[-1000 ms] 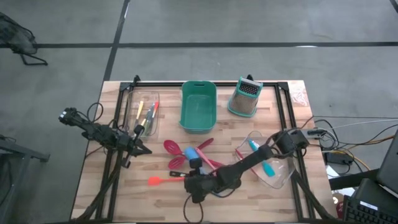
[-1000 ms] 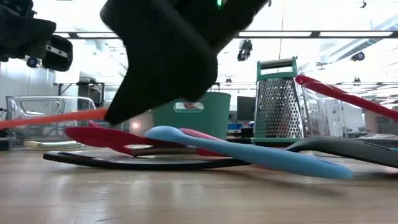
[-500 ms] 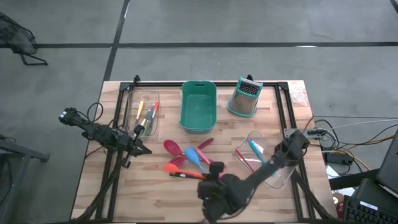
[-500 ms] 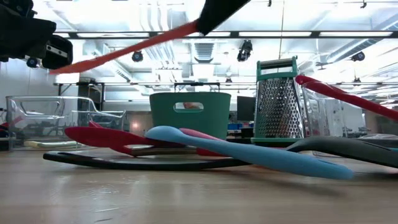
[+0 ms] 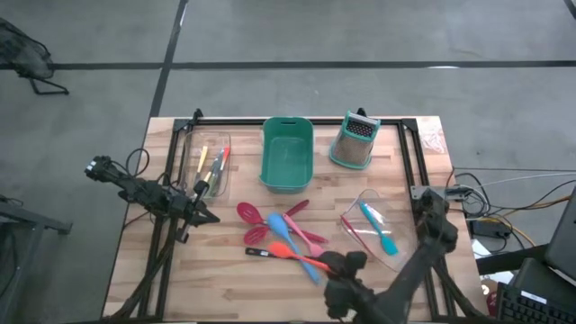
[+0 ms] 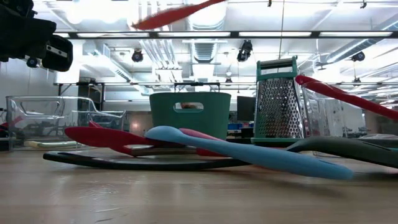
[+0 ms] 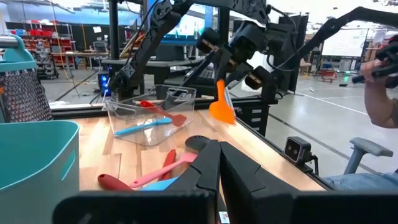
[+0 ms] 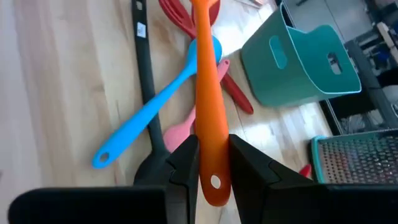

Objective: Pick & Place Kitchen Items
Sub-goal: Put the orange spatula into the bottom transparent bin, then put the pink spatula into the bottom transparent bin

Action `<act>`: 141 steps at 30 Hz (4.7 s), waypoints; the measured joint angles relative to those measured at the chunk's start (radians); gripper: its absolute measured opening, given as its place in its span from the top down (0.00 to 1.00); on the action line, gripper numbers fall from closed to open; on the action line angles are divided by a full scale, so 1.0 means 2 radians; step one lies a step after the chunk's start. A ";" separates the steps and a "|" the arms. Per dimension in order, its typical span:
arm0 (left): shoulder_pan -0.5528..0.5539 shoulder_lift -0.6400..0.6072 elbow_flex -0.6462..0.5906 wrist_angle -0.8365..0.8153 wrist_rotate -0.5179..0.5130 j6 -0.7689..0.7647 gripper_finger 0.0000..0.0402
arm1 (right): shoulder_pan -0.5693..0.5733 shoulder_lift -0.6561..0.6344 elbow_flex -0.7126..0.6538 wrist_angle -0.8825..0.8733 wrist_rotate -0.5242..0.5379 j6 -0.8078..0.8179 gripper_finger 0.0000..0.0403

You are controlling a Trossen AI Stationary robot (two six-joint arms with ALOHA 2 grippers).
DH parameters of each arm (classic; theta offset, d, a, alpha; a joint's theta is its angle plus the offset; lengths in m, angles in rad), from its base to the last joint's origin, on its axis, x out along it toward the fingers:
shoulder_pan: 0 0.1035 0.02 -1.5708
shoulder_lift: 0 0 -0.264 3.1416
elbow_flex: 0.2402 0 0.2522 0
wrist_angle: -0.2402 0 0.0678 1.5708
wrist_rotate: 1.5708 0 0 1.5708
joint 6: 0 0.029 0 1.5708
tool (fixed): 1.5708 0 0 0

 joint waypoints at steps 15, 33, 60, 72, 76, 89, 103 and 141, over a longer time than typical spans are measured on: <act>0.000 0.000 0.000 -0.001 0.000 0.000 0.97 | 0.072 -0.049 -0.100 0.000 -0.006 0.148 0.84; 0.000 0.000 0.000 -0.001 0.000 0.000 0.97 | 0.117 -0.242 -0.408 0.000 -0.148 0.477 0.84; 0.000 0.000 0.000 -0.001 0.000 0.000 0.97 | 0.130 -0.244 -0.451 0.043 -0.162 0.521 0.55; 0.000 0.000 0.000 -0.001 0.000 0.000 0.97 | 0.055 -0.241 -0.387 0.112 -0.010 0.347 0.51; 0.000 0.000 0.000 -0.001 0.000 0.000 0.97 | 0.012 -0.241 -0.383 0.189 0.005 0.238 0.53; 0.000 0.000 0.000 -0.001 0.000 0.000 0.97 | -0.090 -0.241 -0.383 0.461 -0.008 -0.067 0.60; 0.000 0.000 0.000 -0.001 0.000 0.000 0.97 | -0.177 -0.224 -0.383 0.543 -0.046 -0.117 0.49; 0.000 0.013 0.000 0.000 -0.002 0.000 0.97 | -0.228 -0.081 -0.382 0.611 -0.117 -0.151 0.54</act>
